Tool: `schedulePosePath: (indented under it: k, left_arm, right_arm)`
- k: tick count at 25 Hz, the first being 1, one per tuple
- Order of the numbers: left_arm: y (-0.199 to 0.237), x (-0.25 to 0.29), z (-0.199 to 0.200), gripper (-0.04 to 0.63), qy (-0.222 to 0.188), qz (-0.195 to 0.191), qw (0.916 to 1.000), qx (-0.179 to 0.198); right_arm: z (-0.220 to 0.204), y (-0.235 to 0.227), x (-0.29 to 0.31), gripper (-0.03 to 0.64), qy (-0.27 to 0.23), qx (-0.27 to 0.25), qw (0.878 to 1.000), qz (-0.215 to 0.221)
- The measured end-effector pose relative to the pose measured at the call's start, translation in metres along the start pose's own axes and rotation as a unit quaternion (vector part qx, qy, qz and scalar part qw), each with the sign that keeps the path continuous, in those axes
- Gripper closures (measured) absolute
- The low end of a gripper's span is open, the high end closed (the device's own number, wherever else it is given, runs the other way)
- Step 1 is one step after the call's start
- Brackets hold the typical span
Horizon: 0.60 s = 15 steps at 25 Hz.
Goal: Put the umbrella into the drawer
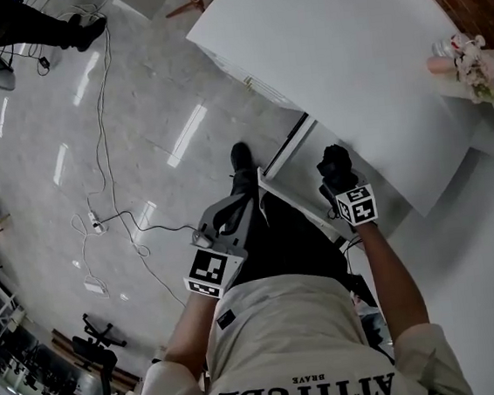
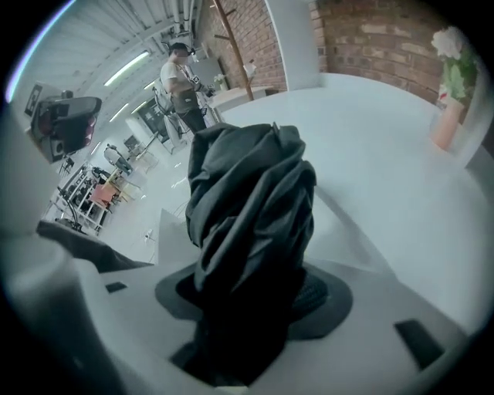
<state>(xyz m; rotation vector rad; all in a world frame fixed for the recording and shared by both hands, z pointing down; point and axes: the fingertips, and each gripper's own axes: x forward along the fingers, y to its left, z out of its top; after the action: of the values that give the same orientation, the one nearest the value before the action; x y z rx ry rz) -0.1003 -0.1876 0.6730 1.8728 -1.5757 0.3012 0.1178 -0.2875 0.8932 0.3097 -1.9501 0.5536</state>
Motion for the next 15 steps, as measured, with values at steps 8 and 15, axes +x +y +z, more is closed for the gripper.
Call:
schedulePosePath:
  k: [8,15]
  left_arm:
    - [0.015,0.009,-0.006,0.568,0.008,0.006,0.9998,-0.015]
    - [0.024,0.012,-0.02,0.568,0.026,0.004,0.9993,-0.027]
  right_arm:
    - [-0.008,-0.009,0.043,0.356,0.035,0.026,0.999,-0.003]
    - [-0.006,-0.017,0.074,0.356,0.054,0.064,0.996,-0.013]
